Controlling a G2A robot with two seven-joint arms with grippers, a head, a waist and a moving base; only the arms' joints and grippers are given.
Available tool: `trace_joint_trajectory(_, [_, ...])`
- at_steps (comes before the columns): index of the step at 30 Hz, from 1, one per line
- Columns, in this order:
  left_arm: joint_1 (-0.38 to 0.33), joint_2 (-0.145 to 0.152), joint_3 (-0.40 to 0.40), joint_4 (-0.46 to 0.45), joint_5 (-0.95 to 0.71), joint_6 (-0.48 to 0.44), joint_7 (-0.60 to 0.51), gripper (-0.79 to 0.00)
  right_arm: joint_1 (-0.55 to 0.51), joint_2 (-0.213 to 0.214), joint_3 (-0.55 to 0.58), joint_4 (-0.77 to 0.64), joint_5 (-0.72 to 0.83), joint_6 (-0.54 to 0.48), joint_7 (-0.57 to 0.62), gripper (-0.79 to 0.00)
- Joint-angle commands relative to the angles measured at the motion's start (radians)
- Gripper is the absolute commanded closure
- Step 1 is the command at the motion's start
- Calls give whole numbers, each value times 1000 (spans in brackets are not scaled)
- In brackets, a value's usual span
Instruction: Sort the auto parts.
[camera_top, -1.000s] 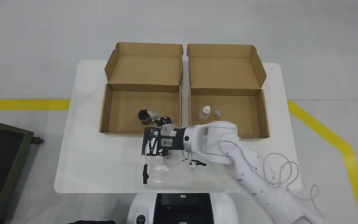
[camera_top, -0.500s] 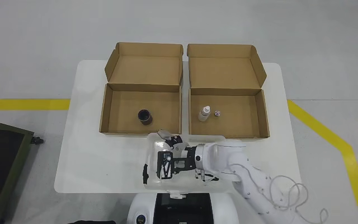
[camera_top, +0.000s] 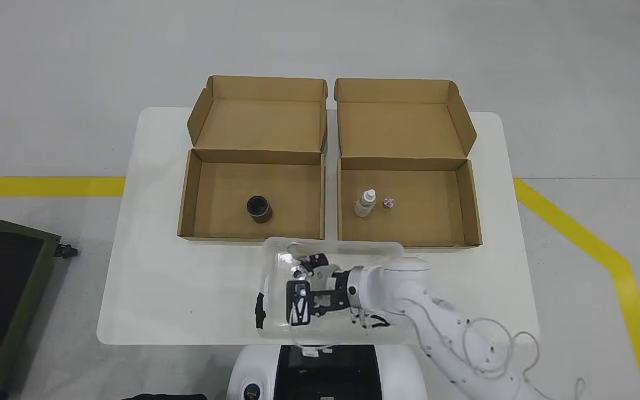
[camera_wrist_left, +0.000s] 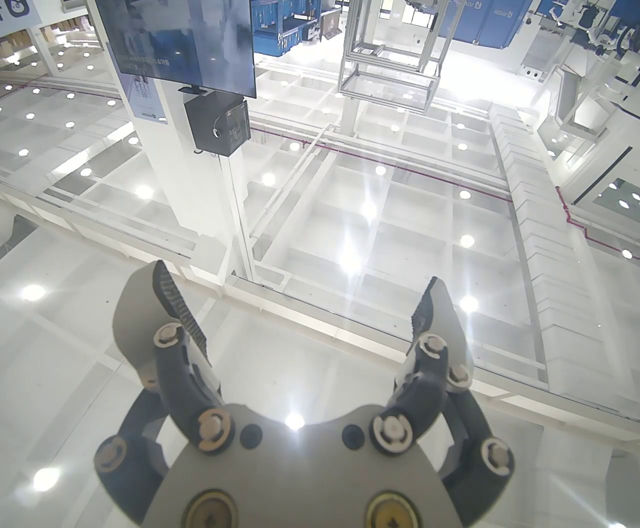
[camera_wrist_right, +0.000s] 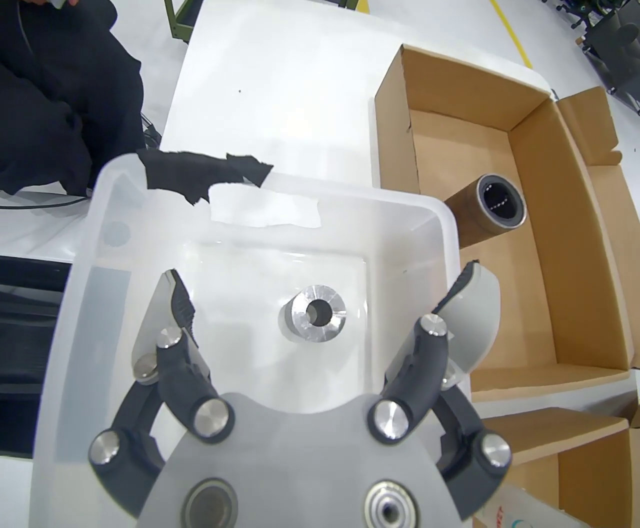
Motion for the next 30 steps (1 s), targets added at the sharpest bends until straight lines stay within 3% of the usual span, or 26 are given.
trace_joint_trajectory(1, [0,0,0,0,0,0,0,-785,1,0,-4,19,-6,7,-6,-742])
trace_joint_trajectory(5, [0,0,0,0,0,0,0,-785,9,0,-15,53,-17,18,-23,-705])
trace_joint_trajectory(12, [0,0,0,0,0,0,0,-785,28,-3,-28,107,-19,42,-44,-551])
trace_joint_trajectory(15, [0,0,0,0,0,0,0,-785,35,-4,-30,122,-16,52,-49,-533])
trace_joint_trajectory(20, [0,0,0,0,0,0,0,-785,42,-5,-33,140,-9,66,-56,-394])
trace_joint_trajectory(30, [0,0,0,0,0,0,0,-785,53,-7,-41,163,6,77,-64,-299])
